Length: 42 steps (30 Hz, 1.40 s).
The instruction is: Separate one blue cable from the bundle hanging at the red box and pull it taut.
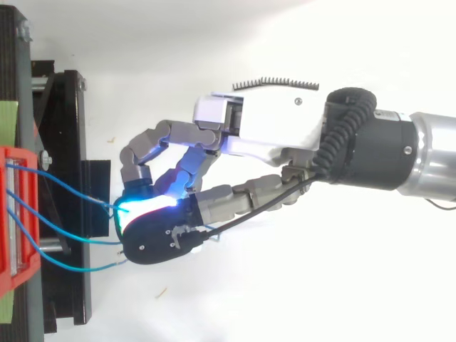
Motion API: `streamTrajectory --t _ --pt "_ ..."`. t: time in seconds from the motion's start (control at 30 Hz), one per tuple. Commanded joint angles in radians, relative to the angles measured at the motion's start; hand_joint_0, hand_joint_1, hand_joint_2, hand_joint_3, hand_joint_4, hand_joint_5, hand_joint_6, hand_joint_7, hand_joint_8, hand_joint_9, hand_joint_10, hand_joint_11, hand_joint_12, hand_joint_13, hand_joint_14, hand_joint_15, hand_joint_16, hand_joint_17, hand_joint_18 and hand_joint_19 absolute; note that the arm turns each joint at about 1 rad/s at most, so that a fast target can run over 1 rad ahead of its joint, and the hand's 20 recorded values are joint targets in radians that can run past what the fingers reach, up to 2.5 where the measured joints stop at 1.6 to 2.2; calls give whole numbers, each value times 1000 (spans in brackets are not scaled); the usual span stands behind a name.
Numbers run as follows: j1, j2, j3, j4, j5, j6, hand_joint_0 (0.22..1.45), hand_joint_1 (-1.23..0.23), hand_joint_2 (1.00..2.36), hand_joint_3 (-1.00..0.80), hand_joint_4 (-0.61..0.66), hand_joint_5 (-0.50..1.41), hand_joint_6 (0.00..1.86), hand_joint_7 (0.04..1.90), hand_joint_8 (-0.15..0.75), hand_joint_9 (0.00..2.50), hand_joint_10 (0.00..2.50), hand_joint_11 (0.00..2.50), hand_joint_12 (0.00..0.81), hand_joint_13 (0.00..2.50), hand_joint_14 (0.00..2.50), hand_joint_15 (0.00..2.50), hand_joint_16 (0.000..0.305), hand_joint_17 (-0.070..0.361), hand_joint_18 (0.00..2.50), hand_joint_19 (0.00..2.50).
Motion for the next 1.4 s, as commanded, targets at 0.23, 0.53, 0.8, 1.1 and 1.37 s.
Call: streamTrajectory --t 0.23,0.53,0.8,1.1,1.37 --pt "9 2 -1 -7 27 -2 699 -697 1029 -143 132 -216 860 1171 405 1206 15 1449 421 1002 25 954 48 108 999 754" --pt "13 2 -1 -7 27 -5 735 -702 1025 -210 155 -233 871 1105 400 1206 8 1858 422 1048 21 1161 49 110 985 758" --pt "16 2 -1 8 20 -25 735 -691 1021 -248 173 -235 871 1057 389 1104 787 1676 407 1136 426 1572 49 110 1088 1040" --pt "16 2 -1 -1 21 -25 734 -693 1020 -261 156 -234 869 1039 394 1083 1145 1618 414 1019 1155 1475 50 111 1155 1199" --pt "16 2 -1 -2 24 -28 733 -709 1021 -235 137 -231 867 1053 391 1086 1151 1619 418 1010 1194 1498 49 111 1154 1207"
